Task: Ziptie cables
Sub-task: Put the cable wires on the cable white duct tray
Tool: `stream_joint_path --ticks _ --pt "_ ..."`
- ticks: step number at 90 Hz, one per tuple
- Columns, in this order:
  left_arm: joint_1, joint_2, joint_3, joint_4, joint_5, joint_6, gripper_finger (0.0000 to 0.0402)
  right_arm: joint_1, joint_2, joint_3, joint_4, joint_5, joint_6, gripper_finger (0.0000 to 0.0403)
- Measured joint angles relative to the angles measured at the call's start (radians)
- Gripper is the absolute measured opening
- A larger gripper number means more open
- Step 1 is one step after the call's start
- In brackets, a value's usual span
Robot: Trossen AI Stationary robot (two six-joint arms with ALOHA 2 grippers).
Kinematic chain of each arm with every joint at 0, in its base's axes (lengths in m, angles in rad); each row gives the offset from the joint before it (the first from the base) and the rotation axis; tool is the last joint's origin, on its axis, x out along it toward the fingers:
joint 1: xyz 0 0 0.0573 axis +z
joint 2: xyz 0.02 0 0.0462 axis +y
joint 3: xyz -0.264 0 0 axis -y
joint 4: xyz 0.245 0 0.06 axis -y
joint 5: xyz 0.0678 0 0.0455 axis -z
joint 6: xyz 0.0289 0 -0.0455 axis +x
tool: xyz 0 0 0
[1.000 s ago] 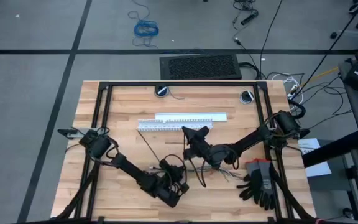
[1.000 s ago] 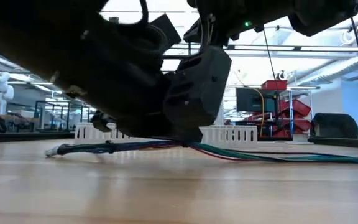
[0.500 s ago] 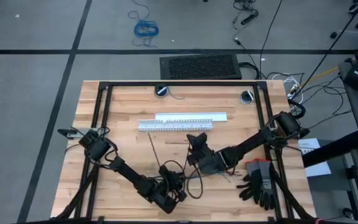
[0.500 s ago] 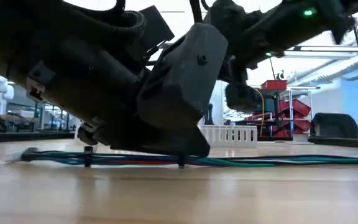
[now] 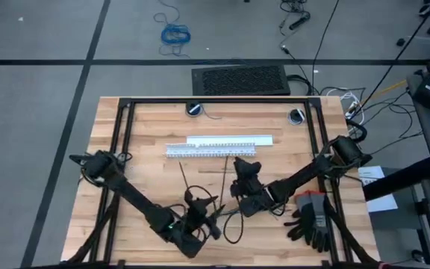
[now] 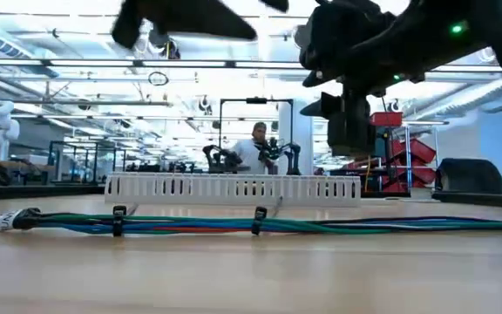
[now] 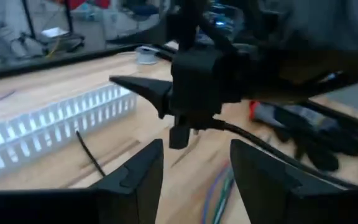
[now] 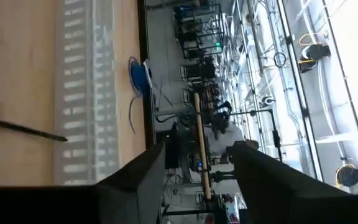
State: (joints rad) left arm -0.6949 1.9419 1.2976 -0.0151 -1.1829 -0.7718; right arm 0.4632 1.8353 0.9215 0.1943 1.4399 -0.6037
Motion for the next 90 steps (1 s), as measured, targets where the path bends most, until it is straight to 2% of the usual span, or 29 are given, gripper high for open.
stream_joint_path --ticks 6,10,19,27,33,39,49,57,71,90 --pt "-0.03 0.0 0.0 -0.008 0.004 0.048 0.0184 0.023 -0.025 0.0 -0.082 -0.026 0.098 0.0187" --pt "-0.05 0.001 0.0 -0.028 0.014 0.071 0.0184 0.043 -0.048 0.0 -0.157 -0.108 0.197 0.0187" --pt "-0.094 0.0 0.0 -0.135 0.077 0.024 0.0184 0.096 -0.124 -0.001 -0.278 -0.469 0.434 0.0185" --pt "-0.122 0.001 0.0 -0.259 0.143 -0.071 0.0184 0.122 -0.188 -0.001 -0.302 -0.787 0.543 0.0176" --pt "-0.139 0.0 0.0 -0.352 0.188 -0.136 0.0184 0.135 -0.217 -0.001 -0.292 -0.933 0.588 0.0168" --pt "-0.146 0.0 0.0 -0.458 0.266 -0.225 0.0184 0.141 -0.23 -0.001 -0.272 -1.021 0.616 0.016" --pt "-0.153 0.001 -0.001 -0.602 0.404 -0.367 0.0184 0.142 -0.212 0.0 -0.284 -1.111 0.678 0.0151" --pt "-0.153 0.001 -0.002 -0.652 0.47 -0.399 0.0184 0.152 -0.164 -0.001 -0.291 -1.132 0.694 0.0151" --pt "-0.152 0.001 -0.002 -0.662 0.502 -0.344 0.0184 0.17 -0.072 -0.001 -0.286 -1.128 0.681 0.0161" --pt "-0.137 0.047 -0.002 -0.761 0.565 -0.322 0.0184 0.126 -0.009 -0.002 -0.279 -1.074 0.665 0.0183"
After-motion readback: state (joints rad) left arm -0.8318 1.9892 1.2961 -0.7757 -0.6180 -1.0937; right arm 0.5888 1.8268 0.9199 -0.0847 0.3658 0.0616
